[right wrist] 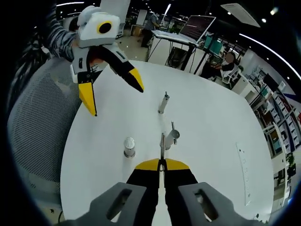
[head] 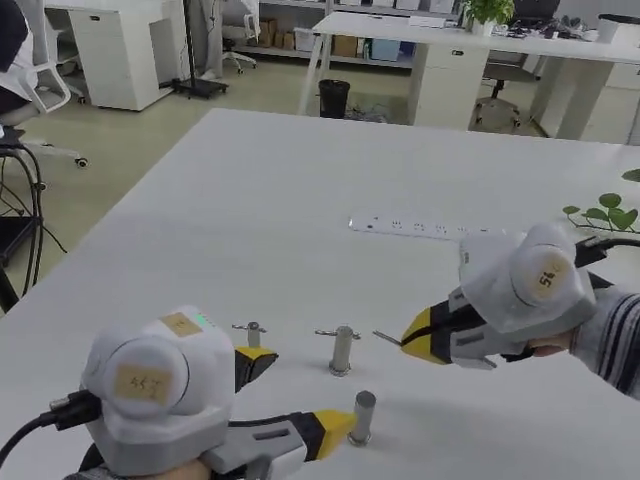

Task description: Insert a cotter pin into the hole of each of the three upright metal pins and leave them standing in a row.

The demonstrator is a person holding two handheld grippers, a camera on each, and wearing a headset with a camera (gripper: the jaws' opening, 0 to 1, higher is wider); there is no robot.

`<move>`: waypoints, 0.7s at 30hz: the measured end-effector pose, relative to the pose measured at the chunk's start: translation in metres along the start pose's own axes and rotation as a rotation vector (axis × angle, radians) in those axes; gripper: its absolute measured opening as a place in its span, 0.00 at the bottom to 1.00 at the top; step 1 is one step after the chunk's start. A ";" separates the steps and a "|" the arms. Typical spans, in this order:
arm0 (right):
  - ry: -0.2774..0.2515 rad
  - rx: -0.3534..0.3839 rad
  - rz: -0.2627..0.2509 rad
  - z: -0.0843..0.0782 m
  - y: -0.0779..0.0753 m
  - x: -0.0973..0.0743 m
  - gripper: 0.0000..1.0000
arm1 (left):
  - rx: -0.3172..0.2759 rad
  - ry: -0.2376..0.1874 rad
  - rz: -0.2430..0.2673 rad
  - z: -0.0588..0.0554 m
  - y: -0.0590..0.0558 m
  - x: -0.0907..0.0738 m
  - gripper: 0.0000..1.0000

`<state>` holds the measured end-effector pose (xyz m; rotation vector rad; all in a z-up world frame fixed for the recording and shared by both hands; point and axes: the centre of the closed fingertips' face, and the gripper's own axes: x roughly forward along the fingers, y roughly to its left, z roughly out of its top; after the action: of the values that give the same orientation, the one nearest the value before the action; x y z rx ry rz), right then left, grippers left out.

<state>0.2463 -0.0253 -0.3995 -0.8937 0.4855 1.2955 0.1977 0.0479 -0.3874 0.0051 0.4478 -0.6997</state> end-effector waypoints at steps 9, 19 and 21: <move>-0.021 -0.121 0.027 0.020 0.028 0.003 0.00 | -0.073 -0.017 -0.041 0.007 -0.012 0.001 0.48; -0.055 -0.218 0.068 0.043 0.052 0.002 0.00 | -0.200 -0.021 -0.104 0.002 -0.027 0.002 0.29; -0.060 -0.230 0.072 0.045 0.055 0.002 0.00 | -0.215 -0.025 -0.110 0.002 -0.029 0.002 0.27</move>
<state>0.1873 0.0124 -0.3910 -1.0318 0.3282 1.4600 0.1819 0.0246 -0.3824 -0.2317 0.5000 -0.7562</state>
